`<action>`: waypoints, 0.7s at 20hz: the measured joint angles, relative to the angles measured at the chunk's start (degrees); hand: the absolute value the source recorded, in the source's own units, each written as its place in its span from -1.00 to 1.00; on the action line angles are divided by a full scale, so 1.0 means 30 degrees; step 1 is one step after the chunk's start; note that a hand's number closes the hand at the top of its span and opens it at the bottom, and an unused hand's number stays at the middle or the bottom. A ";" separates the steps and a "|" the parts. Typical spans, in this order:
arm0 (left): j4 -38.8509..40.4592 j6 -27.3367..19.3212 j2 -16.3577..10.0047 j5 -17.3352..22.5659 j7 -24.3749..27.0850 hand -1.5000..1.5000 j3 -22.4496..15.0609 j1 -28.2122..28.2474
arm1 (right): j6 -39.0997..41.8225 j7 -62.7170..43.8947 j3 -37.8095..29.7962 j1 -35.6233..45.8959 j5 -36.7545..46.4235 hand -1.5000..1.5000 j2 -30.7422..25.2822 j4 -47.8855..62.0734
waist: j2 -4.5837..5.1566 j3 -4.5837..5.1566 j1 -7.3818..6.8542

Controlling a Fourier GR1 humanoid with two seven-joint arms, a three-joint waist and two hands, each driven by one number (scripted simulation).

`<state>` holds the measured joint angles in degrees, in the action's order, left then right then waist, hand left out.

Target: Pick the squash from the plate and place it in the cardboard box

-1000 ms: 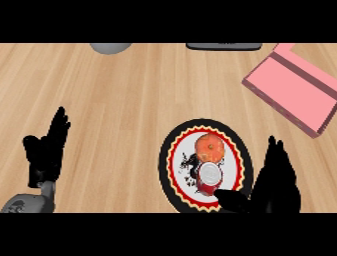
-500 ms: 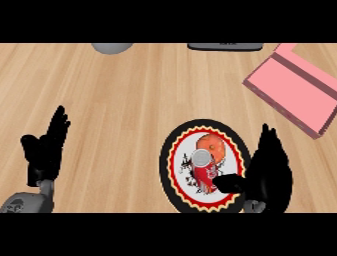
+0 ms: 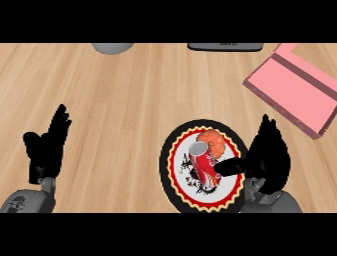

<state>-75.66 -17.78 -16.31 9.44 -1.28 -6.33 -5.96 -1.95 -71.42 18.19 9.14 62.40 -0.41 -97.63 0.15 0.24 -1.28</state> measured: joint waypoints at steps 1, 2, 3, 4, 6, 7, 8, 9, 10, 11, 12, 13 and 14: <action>0.0001 0.0067 -0.0009 -0.0023 0.0126 0.00 -0.0032 0.0176 | -0.0014 0.0002 -0.0130 0.0097 -0.0073 -1.00 0.0003 0.0216 | -0.0017 0.0001 -0.0029; -0.0057 0.0074 0.0008 -0.0033 0.0115 0.00 -0.0053 0.0199 | -0.0032 0.0003 -0.0332 0.0276 -0.0136 -1.00 0.0007 0.0484 | -0.0027 -0.0003 -0.0037; -0.0026 0.0162 -0.0005 -0.0024 0.0196 0.00 -0.0058 0.0289 | -0.0065 0.0005 -0.0499 0.0465 -0.0257 -1.00 0.0010 0.0749 | -0.0028 -0.0003 -0.0064; -0.0020 0.0144 0.0029 -0.0032 0.0191 0.00 -0.0052 0.0224 | -0.0050 0.0005 -0.0620 0.0672 -0.0408 -1.00 0.0012 0.0872 | -0.0034 -0.0004 -0.0049; -0.0005 0.0045 0.0109 -0.0075 0.0187 0.00 -0.0029 0.0168 | -0.0048 0.0006 -0.0936 0.1020 -0.0662 -1.00 0.0015 0.1353 | -0.0040 -0.0009 -0.0037; 0.0146 0.0050 0.0174 -0.0083 0.0350 0.00 0.0000 0.0148 | -0.0054 0.0006 -0.1044 0.1139 -0.0780 -1.00 0.0017 0.1565 | -0.0036 -0.0006 -0.0005; 0.0165 0.0014 0.0218 -0.0105 0.0265 0.00 -0.0008 -0.0021 | -0.0107 0.0008 -0.1096 0.1277 -0.0830 -1.00 0.0017 0.1858 | -0.0035 -0.0006 0.0003; 0.0167 0.0023 0.0218 -0.0108 0.0184 0.00 -0.0014 -0.0045 | -0.0115 0.0007 -0.1215 0.1422 -0.0857 -1.00 0.0018 0.2125 | -0.0042 -0.0008 -0.0006; 0.0234 -0.0010 0.0263 -0.0155 0.0217 0.00 -0.0027 -0.0077 | -0.0104 0.0007 -0.1310 0.1604 -0.0915 -1.00 0.0017 0.2342 | -0.0044 -0.0007 0.0000; 0.0349 -0.0067 0.0332 -0.0207 0.0255 0.00 -0.0033 -0.0148 | -0.0150 0.0009 -0.1371 0.1691 -0.0960 -1.00 0.0015 0.2687 | -0.0034 -0.0006 0.0006; 0.0377 -0.0013 0.0260 -0.0211 0.0237 0.00 0.0005 -0.0168 | -0.0159 0.0010 -0.1463 0.1850 -0.1022 -1.00 0.0012 0.3014 | -0.0030 -0.0011 -0.0007; 0.0438 -0.0004 0.0255 -0.0233 0.0262 0.00 0.0019 -0.0186 | -0.0159 0.0011 -0.1487 0.1936 -0.1059 -1.00 0.0010 0.3235 | -0.0035 -0.0013 0.0004; 0.0405 -0.0114 0.0374 -0.0289 0.0217 0.00 -0.0042 -0.0198 | -0.0174 0.0012 -0.1529 0.2040 -0.1059 -1.00 0.0006 0.3548 | -0.0039 -0.0017 -0.0009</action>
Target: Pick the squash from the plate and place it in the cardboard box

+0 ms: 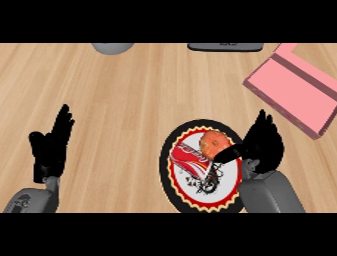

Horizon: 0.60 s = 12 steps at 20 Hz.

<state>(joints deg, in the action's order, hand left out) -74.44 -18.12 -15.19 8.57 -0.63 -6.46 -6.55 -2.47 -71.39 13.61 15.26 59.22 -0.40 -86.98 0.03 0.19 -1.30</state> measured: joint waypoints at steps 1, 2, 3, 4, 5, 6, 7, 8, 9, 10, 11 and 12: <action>-0.0083 -0.0011 0.0003 -0.0033 -0.0070 0.00 -0.0035 -0.0002 | -0.0019 -0.0003 0.0026 -0.0009 -0.0017 -1.00 -0.0002 0.0236 | -0.0013 -0.0004 -0.0003; 0.0061 0.0005 0.0045 0.0018 -0.0015 0.00 0.0046 -0.0049 | -0.0020 -0.0025 0.0041 0.0004 -0.0079 -1.00 -0.0004 0.0462 | -0.0007 -0.0005 0.0029; 0.0183 0.0039 0.0064 0.0029 0.0015 0.00 0.0077 -0.0094 | -0.0033 -0.0030 0.0033 -0.0002 -0.0163 -1.00 -0.0008 0.0650 | -0.0004 -0.0006 0.0063; 0.0172 0.0071 0.0066 0.0032 0.0092 0.00 0.0095 -0.0012 | -0.0023 -0.0028 -0.0096 0.0116 -0.0250 -1.00 -0.0012 0.0895 | -0.0006 -0.0010 0.0053; 0.0032 0.0077 0.0042 0.0037 0.0007 0.00 0.0103 -0.0023 | -0.0021 -0.0044 -0.0107 0.0196 -0.0322 -1.00 -0.0016 0.1066 | -0.0022 -0.0013 0.0046; -0.0068 0.0188 -0.0114 0.0081 -0.0081 0.00 0.0166 0.0063 | -0.0060 -0.0040 -0.0125 0.0299 -0.0402 -1.00 -0.0026 0.1331 | -0.0033 -0.0013 -0.0006; -0.0058 0.0056 -0.0041 -0.0044 -0.0120 0.00 0.0103 0.0015 | -0.0123 -0.0029 -0.0050 0.0373 -0.0457 -1.00 -0.0029 0.1571 | -0.0036 -0.0014 0.0007; -0.0104 0.0012 0.0010 -0.0051 -0.0268 0.00 0.0086 -0.0052 | -0.0118 -0.0024 -0.0079 0.0494 -0.0545 -1.00 -0.0031 0.1693 | -0.0046 -0.0014 0.0027; -0.0173 0.0038 0.0021 -0.0043 -0.0223 0.00 0.0085 0.0102 | -0.0151 -0.0019 -0.0084 0.0450 -0.0534 -1.00 -0.0035 0.1769 | -0.0064 -0.0012 0.0044; -0.0174 0.0125 0.0022 -0.0018 -0.0104 0.00 0.0100 0.0165 | -0.0176 -0.0016 -0.0119 0.0598 -0.0616 -1.00 -0.0040 0.1948 | -0.0065 -0.0008 0.0031; -0.0081 0.0173 -0.0049 -0.0037 -0.0085 0.00 0.0153 0.0094 | -0.0201 -0.0013 -0.0147 0.0781 -0.0712 -1.00 -0.0043 0.2095 | -0.0062 -0.0004 0.0040; -0.0187 0.0224 -0.0063 -0.0009 -0.0096 0.00 0.0159 0.0226 | -0.0205 -0.0012 -0.0210 0.0809 -0.0758 -1.00 -0.0044 0.2165 | -0.0075 -0.0005 0.0056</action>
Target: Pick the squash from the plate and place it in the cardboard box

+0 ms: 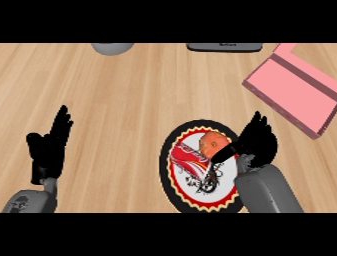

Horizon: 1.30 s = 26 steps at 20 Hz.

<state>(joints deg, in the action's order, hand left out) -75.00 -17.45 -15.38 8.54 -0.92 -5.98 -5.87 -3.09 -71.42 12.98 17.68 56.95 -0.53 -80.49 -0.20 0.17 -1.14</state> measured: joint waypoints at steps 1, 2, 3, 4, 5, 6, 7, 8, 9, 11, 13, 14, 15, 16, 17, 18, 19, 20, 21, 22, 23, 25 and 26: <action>0.0096 -0.0054 0.0074 -0.0054 0.0047 0.00 -0.0013 0.0009 | -0.0022 0.0001 -0.0007 0.0098 -0.0106 -1.00 -0.0004 0.0163 | 0.0002 0.0002 0.0019; 0.0089 -0.0068 0.0165 -0.0049 0.0018 0.00 -0.0045 0.0045 | -0.0062 0.0003 0.0056 0.0052 -0.0210 -1.00 -0.0007 0.0254 | -0.0007 0.0004 0.0030; 0.0180 -0.0084 0.0245 -0.0078 0.0123 0.00 -0.0052 0.0043 | -0.0147 0.0005 0.0168 0.0004 -0.0281 -1.00 -0.0013 0.0345 | -0.0013 0.0009 0.0050; 0.0201 -0.0091 0.0317 -0.0099 0.0191 0.00 -0.0072 0.0038 | -0.0217 0.0005 0.0118 0.0172 -0.0366 -1.00 -0.0018 0.0557 | -0.0012 0.0013 0.0029; 0.0283 -0.0199 0.0392 -0.0213 0.0197 0.00 -0.0115 -0.0026 | -0.0251 0.0004 0.0074 0.0236 -0.0411 -1.00 -0.0016 0.0738 | -0.0016 0.0016 0.0056; 0.0276 -0.0139 0.0358 -0.0201 0.0234 0.00 -0.0080 0.0001 | -0.0341 0.0004 0.0070 0.0331 -0.0501 -1.00 -0.0023 0.0954 | -0.0024 0.0021 0.0033; 0.0314 -0.0116 0.0348 -0.0211 0.0207 0.00 -0.0055 -0.0129 | -0.0483 0.0008 0.0157 0.0487 -0.0604 -1.00 -0.0030 0.1236 | -0.0026 0.0027 0.0004; 0.0339 -0.0069 0.0347 -0.0212 0.0195 0.00 -0.0047 -0.0158 | -0.0520 0.0007 0.0076 0.0645 -0.0703 -1.00 -0.0026 0.1375 | -0.0029 0.0025 0.0023; 0.0292 0.0005 0.0272 -0.0145 0.0104 0.00 0.0038 -0.0176 | -0.0633 0.0010 0.0097 0.0715 -0.0766 -1.00 -0.0035 0.1556 | -0.0042 0.0029 0.0012; 0.0286 0.0098 0.0190 -0.0146 0.0089 0.00 0.0099 -0.0163 | -0.0826 0.0015 0.0267 0.0701 -0.0823 -1.00 -0.0044 0.1714 | -0.0072 0.0037 0.0036; 0.0152 -0.0021 0.0216 -0.0222 -0.0122 0.00 0.0102 -0.0301 | -0.1019 0.0020 0.0414 0.0832 -0.0937 -1.00 -0.0060 0.1941 | -0.0091 0.0041 0.0037; 0.0109 0.0020 0.0210 -0.0187 -0.0111 0.00 0.0140 -0.0244 | -0.1139 0.0021 0.0418 0.0852 -0.0986 -1.00 -0.0068 0.2118 | -0.0101 0.0046 0.0022; 0.0154 0.0022 0.0299 -0.0227 0.0005 0.00 0.0086 -0.0130 | -0.1303 0.0026 0.0529 0.0812 -0.1029 -1.00 -0.0077 0.2225 | -0.0115 0.0055 0.0022; 0.0150 -0.0026 0.0323 -0.0294 0.0054 0.00 0.0082 -0.0109 | -0.1421 0.0024 0.0589 0.0839 -0.1084 1.00 -0.0083 0.2361 | -0.0128 0.0063 0.0031; 0.0263 -0.0071 0.0332 -0.0359 0.0068 0.00 0.0113 -0.0258 | -0.1532 0.0024 0.0638 0.0896 -0.1173 1.00 -0.0075 0.2436 | -0.0131 0.0067 0.0060; 0.0242 0.0050 0.0260 -0.0320 0.0084 0.00 0.0184 -0.0256 | -0.1547 0.0015 0.0786 0.1104 -0.1261 1.00 -0.0076 0.2518 | -0.0127 0.0063 0.0077; 0.0193 0.0105 0.0190 -0.0269 -0.0040 0.00 0.0295 -0.0303 | -0.1648 0.0025 0.1141 0.1258 -0.1289 1.00 -0.0088 0.2555 | -0.0127 0.0061 0.0092; 0.0275 0.0175 0.0206 -0.0266 0.0093 0.00 0.0341 -0.0199 | -0.1813 0.0088 0.1505 0.1323 -0.1140 1.00 -0.0099 0.2653 | -0.0137 0.0064 0.0108; 0.0194 0.0164 0.0272 -0.0266 0.0137 0.00 0.0343 -0.0101 | -0.1987 0.0110 0.1802 0.1305 -0.0838 1.00 -0.0103 0.2690 | -0.0155 0.0069 0.0114; 0.0369 0.0112 0.0385 -0.0337 0.0217 0.00 0.0322 -0.0146 | -0.2067 0.0096 0.1905 0.1611 -0.0578 1.00 -0.0100 0.2865 | -0.0143 0.0066 0.0128; 0.0325 0.0092 0.0393 -0.0348 0.0100 0.00 0.0340 -0.0250 | -0.2165 0.0089 0.2038 0.1777 -0.0326 1.00 -0.0089 0.3030 | -0.0150 0.0068 0.0123; 0.0209 0.0146 0.0420 -0.0419 0.0268 0.00 0.0290 -0.0005 | -0.2233 0.0074 0.2025 0.2168 0.0098 1.00 -0.0053 0.3365 | -0.0153 0.0061 0.0099; 0.0449 0.0191 0.0401 -0.0426 0.0322 0.00 0.0407 -0.0169 | -0.2320 0.0075 0.2630 0.2145 0.0078 1.00 -0.0039 0.3363 | -0.0155 0.0060 0.0123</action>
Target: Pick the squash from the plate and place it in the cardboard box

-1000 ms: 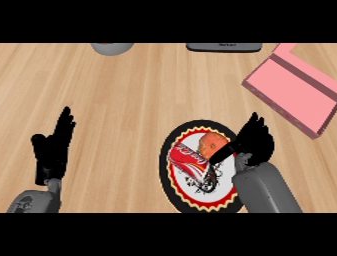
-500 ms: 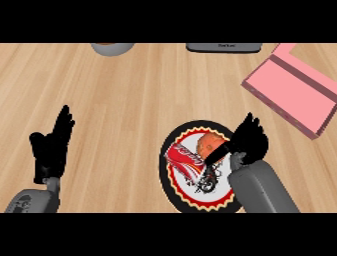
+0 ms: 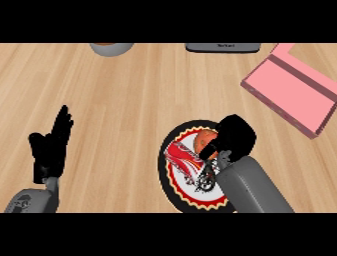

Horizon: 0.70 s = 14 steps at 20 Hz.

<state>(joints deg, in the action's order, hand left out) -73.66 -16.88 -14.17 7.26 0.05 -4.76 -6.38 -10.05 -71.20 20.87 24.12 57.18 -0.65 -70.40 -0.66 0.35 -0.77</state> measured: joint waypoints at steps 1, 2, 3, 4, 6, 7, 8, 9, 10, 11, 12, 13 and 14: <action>-0.0182 0.0002 -0.0017 -0.0049 -0.0025 0.00 0.0038 0.0171 | 0.0030 0.0178 0.0400 0.0219 -0.0114 1.00 -0.0020 0.0110 | 0.0007 -0.0004 0.0013; -0.0174 0.0003 0.0045 -0.0069 -0.0112 0.00 0.0061 0.0062 | 0.0040 0.0581 0.0720 0.0474 -0.0308 1.00 -0.0057 0.0439 | 0.0000 0.0005 0.0027; -0.0153 0.0020 0.0076 -0.0167 -0.0084 0.00 -0.0019 0.0164 | 0.0154 0.1014 0.1000 0.0863 -0.0593 1.00 -0.0089 0.0768 | 0.0009 0.0009 -0.0006; -0.0254 0.0072 0.0002 -0.0132 -0.0144 0.00 0.0049 0.0171 | 0.0419 0.1597 0.1273 0.1204 -0.0952 1.00 -0.0117 0.0962 | 0.0026 0.0011 -0.0058; -0.0089 0.0134 0.0010 -0.0108 -0.0301 0.00 0.0116 -0.0150 | 0.1262 0.2857 0.1903 0.1894 -0.1580 1.00 -0.0158 0.1200 | 0.0082 0.0003 -0.0074; 0.0014 0.0229 -0.0026 -0.0048 -0.0296 0.00 0.0244 -0.0245 | 0.1607 0.3410 0.2028 0.2006 -0.1699 1.00 -0.0143 0.1261 | 0.0092 -0.0006 -0.0021; 0.0015 0.0147 0.0070 -0.0148 -0.0149 0.00 0.0237 -0.0087 | 0.1939 0.3907 0.2066 0.2123 -0.1802 1.00 -0.0130 0.1338 | 0.0099 -0.0019 0.0015; 0.0036 0.0085 0.0230 -0.0213 0.0058 0.00 0.0216 0.0143 | 0.2316 0.4224 0.2100 0.2355 -0.1918 1.00 -0.0101 0.1462 | 0.0115 -0.0031 0.0034; 0.0227 0.0254 0.0255 -0.0165 0.0255 0.00 0.0324 0.0160 | 0.2498 0.4381 0.2176 0.2619 -0.2012 1.00 -0.0061 0.1761 | 0.0126 -0.0039 0.0051; 0.0025 0.0271 0.0268 -0.0203 0.0188 0.00 0.0346 0.0294 | 0.2547 0.4396 0.2534 0.2716 -0.2003 1.00 -0.0051 0.1751 | 0.0128 -0.0045 0.0062; -0.0347 0.0342 0.0187 -0.0218 0.0106 0.00 0.0374 0.0600 | 0.2757 0.4483 0.2656 0.2877 -0.1946 1.00 -0.0017 0.1736 | 0.0137 -0.0057 0.0065; -0.0410 0.0343 0.0207 -0.0275 0.0076 0.00 0.0424 0.0646 | 0.3226 0.4533 0.2612 0.3008 -0.1866 1.00 -0.0099 0.1301 | 0.0151 -0.0071 0.0101; -0.0046 0.0531 0.0166 -0.0190 0.0243 0.00 0.0659 0.0520 | 0.3498 0.4529 0.2711 0.2967 -0.1655 1.00 -0.0111 0.0807 | 0.0160 -0.0079 0.0148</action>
<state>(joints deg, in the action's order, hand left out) -73.79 -15.28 -13.67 6.69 0.78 -2.78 -4.82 0.45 -57.61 29.00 33.02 52.22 -0.98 -67.98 -0.18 0.11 -0.32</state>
